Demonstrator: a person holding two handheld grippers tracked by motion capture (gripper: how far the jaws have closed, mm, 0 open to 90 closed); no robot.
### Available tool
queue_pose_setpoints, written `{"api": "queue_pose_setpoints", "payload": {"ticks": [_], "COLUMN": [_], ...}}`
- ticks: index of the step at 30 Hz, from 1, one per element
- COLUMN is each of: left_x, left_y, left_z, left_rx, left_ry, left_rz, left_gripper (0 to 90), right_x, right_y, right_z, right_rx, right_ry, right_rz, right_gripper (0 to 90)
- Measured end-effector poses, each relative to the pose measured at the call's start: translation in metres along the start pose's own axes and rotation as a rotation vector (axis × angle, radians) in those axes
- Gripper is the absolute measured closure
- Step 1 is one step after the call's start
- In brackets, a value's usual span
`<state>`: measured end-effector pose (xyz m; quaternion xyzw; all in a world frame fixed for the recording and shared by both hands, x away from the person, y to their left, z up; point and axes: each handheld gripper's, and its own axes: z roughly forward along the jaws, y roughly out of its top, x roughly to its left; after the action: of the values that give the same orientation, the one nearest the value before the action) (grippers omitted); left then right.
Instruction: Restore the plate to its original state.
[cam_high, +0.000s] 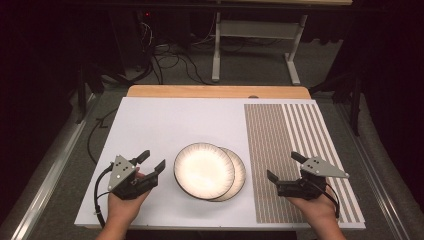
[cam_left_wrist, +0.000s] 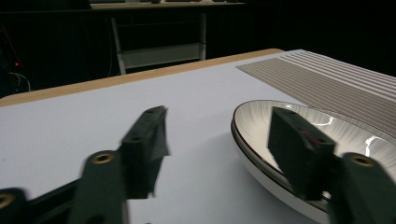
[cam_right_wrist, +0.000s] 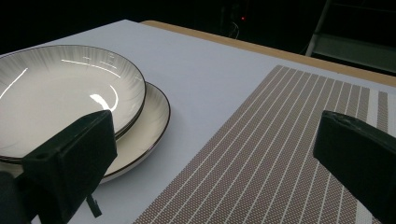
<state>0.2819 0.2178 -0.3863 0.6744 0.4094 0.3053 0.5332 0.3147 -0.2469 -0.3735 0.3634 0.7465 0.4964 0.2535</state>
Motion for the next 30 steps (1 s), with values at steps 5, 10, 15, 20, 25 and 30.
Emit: {"api": "queue_pose_setpoints", "payload": {"ticks": [5, 10, 15, 20, 25, 30], "left_x": [-0.002, -0.006, -0.007, -0.012, -0.012, -0.014], "left_y": [-0.001, -0.003, -0.005, -0.008, -0.01, -0.011], "left_z": [0.004, 0.008, 0.013, 0.02, 0.023, 0.026], "left_rx": [0.016, 0.039, 0.06, 0.097, 0.111, 0.119], "left_ry": [-0.026, -0.034, -0.047, -0.058, -0.069, -0.072], "left_rz": [-0.01, -0.002, -0.015, 0.0, -0.009, -0.01], "left_gripper": [65.0, 76.9, 89.7, 89.8, 89.9, 89.9], "right_x": [0.0, 0.0, 0.0, -0.001, 0.0, -0.001], "right_y": [0.0, 0.0, 0.0, 0.0, 0.0, 0.0], "right_z": [-0.001, -0.001, 0.0, -0.001, -0.001, -0.001], "right_rx": [0.0, -0.002, 0.0, -0.001, 0.0, -0.001], "right_ry": [-0.004, -0.004, -0.001, -0.003, -0.004, -0.007], "right_rz": [0.011, 0.005, -0.002, -0.004, 0.001, -0.004], "right_gripper": [0.4, 0.4, 0.4, 0.4, 0.4, 0.4]}}
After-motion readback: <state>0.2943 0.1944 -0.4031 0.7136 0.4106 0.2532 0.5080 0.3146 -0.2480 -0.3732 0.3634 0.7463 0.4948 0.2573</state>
